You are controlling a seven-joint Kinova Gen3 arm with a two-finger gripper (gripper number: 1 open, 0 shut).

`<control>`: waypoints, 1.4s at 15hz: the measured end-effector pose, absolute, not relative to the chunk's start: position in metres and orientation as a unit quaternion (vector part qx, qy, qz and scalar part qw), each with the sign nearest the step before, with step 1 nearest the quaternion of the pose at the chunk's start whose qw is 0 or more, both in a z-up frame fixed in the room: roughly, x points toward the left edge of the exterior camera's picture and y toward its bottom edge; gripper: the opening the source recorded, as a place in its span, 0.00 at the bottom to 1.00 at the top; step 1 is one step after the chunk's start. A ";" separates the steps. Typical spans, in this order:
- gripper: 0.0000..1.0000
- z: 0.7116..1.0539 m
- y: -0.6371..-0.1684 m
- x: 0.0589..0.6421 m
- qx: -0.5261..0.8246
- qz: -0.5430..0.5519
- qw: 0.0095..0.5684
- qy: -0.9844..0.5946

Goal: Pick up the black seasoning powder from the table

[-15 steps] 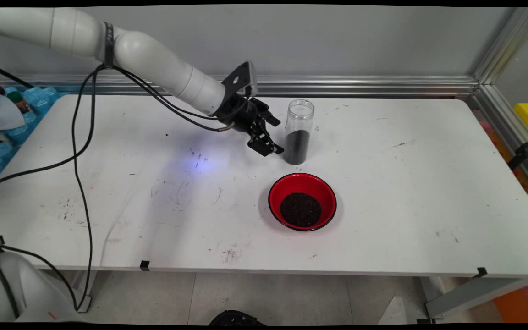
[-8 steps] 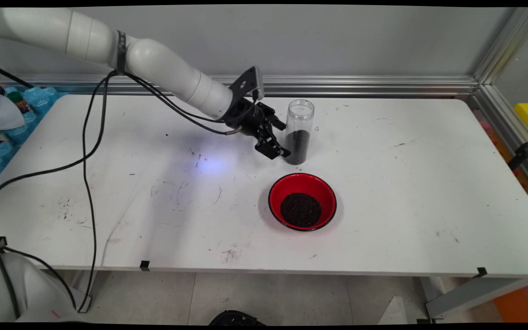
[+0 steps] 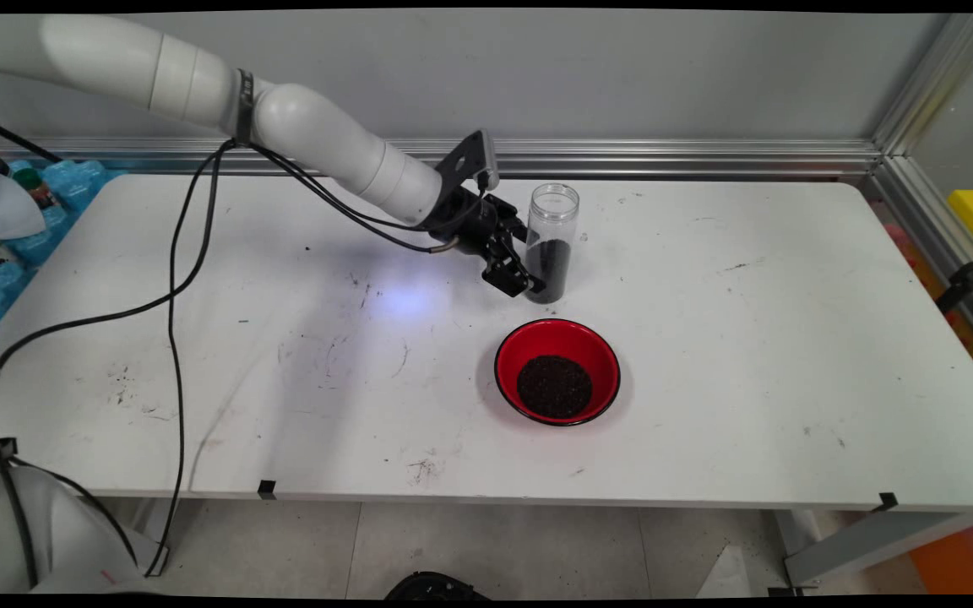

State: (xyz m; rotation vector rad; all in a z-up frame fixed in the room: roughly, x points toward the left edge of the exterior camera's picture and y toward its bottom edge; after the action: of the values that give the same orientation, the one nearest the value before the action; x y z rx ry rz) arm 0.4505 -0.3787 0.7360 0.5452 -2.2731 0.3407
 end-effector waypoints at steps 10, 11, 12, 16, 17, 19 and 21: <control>1.00 0.722 -0.390 0.443 0.213 0.134 0.384 -0.888; 1.00 0.721 -0.390 0.442 0.212 0.134 0.384 -0.889; 1.00 0.720 -0.391 0.442 0.212 0.134 0.384 -0.889; 1.00 0.715 -0.393 0.439 0.212 0.133 0.385 -0.888; 1.00 0.714 -0.393 0.438 0.211 0.132 0.386 -0.888; 1.00 0.713 -0.393 0.437 0.210 0.131 0.386 -0.889; 0.00 0.711 -0.392 0.436 0.208 0.130 0.387 -0.889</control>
State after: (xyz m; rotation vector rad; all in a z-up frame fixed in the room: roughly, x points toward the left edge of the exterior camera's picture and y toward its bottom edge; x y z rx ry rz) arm 0.4358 -0.3924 0.7112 0.5303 -2.2625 0.3305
